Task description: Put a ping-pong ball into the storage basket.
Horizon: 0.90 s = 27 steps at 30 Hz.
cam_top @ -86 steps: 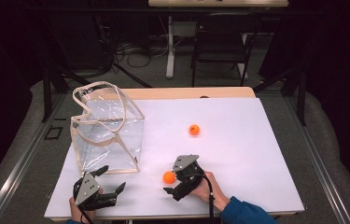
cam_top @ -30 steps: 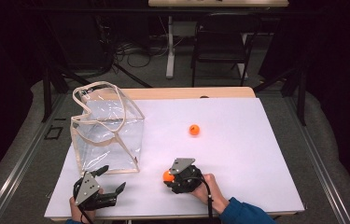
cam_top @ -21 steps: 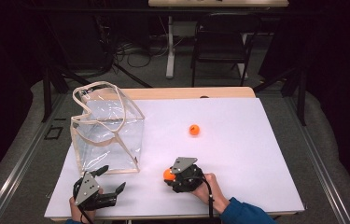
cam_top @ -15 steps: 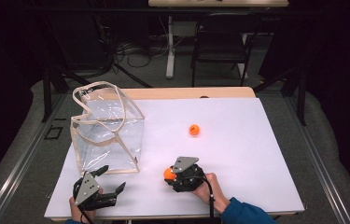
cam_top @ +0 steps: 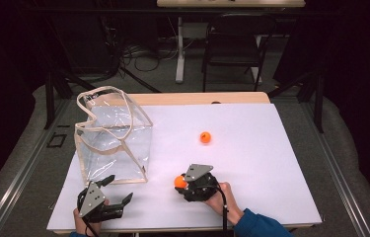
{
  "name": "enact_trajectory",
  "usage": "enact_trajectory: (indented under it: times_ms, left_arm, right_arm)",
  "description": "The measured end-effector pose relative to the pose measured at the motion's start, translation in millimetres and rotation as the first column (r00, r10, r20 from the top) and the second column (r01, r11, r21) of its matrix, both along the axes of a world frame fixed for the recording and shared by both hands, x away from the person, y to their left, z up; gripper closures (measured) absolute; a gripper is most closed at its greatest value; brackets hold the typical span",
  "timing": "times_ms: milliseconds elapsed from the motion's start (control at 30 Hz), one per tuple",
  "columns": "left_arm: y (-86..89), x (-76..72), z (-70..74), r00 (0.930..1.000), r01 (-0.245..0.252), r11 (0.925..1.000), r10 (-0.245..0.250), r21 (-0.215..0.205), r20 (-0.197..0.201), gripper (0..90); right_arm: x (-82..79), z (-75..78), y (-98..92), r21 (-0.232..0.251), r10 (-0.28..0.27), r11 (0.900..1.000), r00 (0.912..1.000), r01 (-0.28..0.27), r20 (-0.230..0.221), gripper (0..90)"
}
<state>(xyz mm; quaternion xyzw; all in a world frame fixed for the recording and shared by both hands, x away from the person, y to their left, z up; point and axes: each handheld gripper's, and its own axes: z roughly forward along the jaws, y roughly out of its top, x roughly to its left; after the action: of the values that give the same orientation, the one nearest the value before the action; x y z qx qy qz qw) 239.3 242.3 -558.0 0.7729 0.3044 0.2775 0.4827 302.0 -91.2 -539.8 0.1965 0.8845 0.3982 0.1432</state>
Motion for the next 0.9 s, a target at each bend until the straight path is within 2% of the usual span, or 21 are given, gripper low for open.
enact_trajectory:
  times_ms: [900]
  left_arm:
    - [0.0, -0.3, 0.1, 1.0, -0.003, 1.0, 0.003, -0.001, 0.0, 16.0]
  right_arm:
    - [1.6, 9.4, -9.9, 0.041, -0.041, 0.998, 0.9987, 0.04, 0.031, 50.6]
